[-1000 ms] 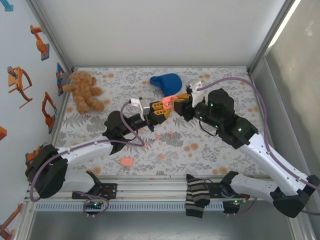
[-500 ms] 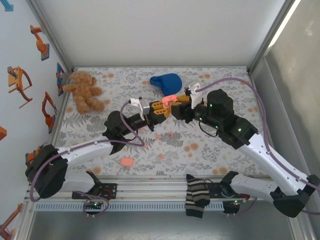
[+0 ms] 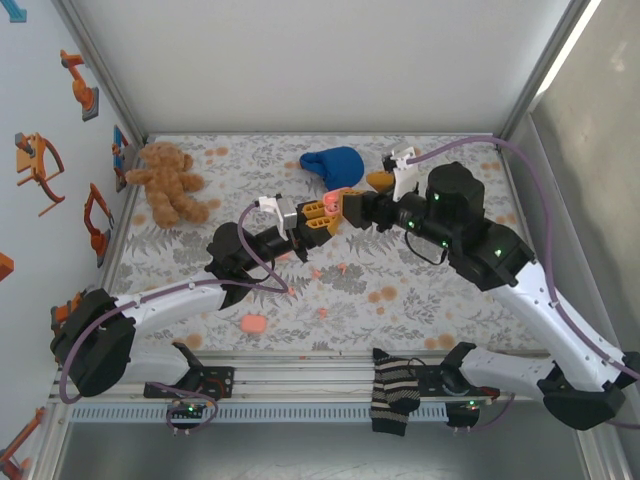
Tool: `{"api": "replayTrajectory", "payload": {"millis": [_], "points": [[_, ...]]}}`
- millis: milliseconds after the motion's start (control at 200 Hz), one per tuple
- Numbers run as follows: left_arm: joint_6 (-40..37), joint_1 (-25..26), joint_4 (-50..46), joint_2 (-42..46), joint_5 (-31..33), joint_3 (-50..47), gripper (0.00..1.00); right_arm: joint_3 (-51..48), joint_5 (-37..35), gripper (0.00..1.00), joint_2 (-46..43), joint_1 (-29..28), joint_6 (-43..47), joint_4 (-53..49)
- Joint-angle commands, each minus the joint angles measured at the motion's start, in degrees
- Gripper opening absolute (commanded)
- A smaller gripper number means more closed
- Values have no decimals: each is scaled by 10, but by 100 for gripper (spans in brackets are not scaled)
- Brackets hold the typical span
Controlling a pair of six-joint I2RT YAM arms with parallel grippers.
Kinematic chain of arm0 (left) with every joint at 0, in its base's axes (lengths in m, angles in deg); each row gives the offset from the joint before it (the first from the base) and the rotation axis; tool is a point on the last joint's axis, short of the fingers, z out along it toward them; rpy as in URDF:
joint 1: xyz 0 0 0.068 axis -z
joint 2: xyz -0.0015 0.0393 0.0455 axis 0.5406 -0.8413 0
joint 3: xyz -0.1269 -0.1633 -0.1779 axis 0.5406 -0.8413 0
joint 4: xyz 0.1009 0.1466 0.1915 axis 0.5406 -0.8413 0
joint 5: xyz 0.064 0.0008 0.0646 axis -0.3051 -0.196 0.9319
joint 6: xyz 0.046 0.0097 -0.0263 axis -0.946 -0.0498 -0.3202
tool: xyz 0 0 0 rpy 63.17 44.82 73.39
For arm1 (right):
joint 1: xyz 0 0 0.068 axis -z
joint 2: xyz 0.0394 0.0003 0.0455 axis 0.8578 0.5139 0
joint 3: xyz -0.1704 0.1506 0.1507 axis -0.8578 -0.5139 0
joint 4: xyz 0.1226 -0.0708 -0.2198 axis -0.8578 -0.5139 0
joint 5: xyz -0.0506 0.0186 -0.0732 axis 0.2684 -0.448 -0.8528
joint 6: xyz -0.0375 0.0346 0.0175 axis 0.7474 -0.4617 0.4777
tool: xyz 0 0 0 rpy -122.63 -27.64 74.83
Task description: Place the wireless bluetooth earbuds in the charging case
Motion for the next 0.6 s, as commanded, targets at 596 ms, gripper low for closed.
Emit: {"api": "replayTrajectory", "payload": {"millis": [596], "points": [[63, -52, 73, 61, -59, -57, 0, -45, 284, 96, 19, 105, -133, 63]]}}
